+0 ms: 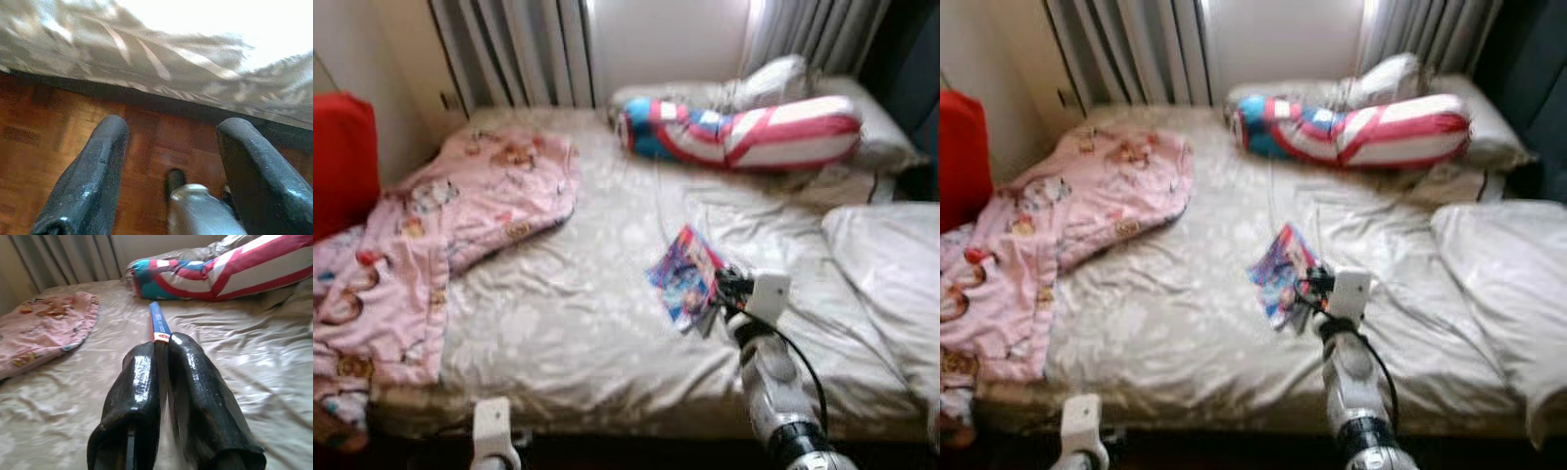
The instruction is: Clean up the room
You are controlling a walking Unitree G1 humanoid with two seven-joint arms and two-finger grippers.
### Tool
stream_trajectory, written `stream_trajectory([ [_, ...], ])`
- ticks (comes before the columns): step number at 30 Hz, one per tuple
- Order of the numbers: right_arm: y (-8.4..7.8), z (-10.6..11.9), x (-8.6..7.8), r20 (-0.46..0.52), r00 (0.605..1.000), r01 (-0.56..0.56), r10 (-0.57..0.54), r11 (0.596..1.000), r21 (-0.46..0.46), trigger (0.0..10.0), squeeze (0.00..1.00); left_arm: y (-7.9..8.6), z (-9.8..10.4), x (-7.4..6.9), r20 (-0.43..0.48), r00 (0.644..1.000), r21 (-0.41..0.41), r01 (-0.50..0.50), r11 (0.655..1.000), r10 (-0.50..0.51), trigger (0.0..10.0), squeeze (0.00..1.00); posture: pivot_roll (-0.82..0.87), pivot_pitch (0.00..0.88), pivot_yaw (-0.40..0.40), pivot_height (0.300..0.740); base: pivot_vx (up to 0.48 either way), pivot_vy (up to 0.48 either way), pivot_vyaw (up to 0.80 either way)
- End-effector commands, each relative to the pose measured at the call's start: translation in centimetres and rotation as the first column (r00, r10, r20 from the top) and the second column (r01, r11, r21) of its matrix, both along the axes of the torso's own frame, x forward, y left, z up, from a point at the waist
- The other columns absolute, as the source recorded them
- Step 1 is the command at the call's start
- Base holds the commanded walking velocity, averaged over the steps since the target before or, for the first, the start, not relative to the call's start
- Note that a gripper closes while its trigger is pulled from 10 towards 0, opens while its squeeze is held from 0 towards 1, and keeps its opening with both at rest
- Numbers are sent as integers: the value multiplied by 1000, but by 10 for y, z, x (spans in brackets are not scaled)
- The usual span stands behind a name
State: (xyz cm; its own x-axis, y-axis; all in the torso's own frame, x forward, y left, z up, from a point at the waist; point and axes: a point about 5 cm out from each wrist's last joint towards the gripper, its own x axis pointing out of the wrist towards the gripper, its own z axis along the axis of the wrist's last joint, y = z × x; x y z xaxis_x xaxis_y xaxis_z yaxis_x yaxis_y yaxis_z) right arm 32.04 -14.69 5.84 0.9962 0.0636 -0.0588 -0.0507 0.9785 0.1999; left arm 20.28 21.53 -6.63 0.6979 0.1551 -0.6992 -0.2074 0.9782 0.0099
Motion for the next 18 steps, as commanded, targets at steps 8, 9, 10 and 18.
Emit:
stream_trajectory([
  [8,5,15,7,63,998,-5,4,1000,9,10000,0,5,-1,-4,-11,1000,15,1,1000,-1,10000,0,-61,41,-24,740,0,-377,0],
  [9,5,15,7,62,998,-4,4,1000,9,10000,0,5,-1,-4,-11,1000,15,1,1000,-1,10000,0,-60,41,-24,740,0,-379,0],
  [10,5,15,7,62,998,-4,3,1000,9,10000,0,5,-1,-4,-11,1000,15,1,1000,-1,10000,0,-60,41,-24,740,0,-379,0],
  [18,5,14,7,60,998,-5,5,1000,9,10000,0,6,-2,-5,-17,1000,19,-5,1000,5,10000,0,-60,38,-27,740,0,-141,0],
])
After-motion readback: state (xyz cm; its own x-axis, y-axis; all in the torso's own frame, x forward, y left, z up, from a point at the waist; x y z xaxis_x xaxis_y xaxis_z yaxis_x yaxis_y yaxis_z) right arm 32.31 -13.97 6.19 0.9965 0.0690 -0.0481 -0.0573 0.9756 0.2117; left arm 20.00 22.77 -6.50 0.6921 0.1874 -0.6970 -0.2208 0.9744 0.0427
